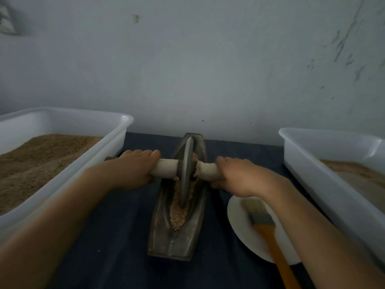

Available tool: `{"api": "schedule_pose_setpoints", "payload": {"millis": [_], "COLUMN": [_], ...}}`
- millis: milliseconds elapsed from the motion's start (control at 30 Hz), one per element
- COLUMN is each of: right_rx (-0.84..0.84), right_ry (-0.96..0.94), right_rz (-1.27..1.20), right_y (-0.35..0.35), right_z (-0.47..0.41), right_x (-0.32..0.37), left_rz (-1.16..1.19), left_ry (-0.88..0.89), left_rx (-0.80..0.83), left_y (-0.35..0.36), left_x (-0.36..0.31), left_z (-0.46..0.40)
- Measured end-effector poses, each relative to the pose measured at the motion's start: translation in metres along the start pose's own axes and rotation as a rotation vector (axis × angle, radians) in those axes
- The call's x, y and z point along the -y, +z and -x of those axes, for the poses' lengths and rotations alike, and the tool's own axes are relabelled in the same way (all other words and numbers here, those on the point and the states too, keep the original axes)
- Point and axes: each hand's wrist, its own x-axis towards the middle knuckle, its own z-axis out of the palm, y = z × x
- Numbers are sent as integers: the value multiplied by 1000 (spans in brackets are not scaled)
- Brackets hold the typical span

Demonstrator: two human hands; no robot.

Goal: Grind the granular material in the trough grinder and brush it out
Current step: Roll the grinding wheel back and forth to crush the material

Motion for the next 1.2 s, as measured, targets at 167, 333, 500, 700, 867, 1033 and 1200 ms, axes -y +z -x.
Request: {"api": "schedule_pose_setpoints", "payload": {"millis": [167,333,500,700,867,1033,1200], "right_rx": [194,166,-130,-457,-342,2,150], "right_ry": [-71,-45,-9,-6,-8,-13,-68], "right_rz": [-51,-32,66,116,138,-5,-39], "right_y": [-19,-15,8,32,25,-4,-16], "right_z": [20,14,-10,-29,-19,7,23], "right_x": [10,10,-7,-19,-12,3,10], "left_rz": [191,223,60,-89,-57,-2,189], "left_ry": [28,25,-35,-73,-44,29,49], "left_rx": [351,334,10,-426,-293,4,295], "left_y": [-23,-18,1,30,23,2,-14], "left_x": [2,2,2,1,5,2,8], "left_z": [19,16,-4,-27,-18,3,21]}}
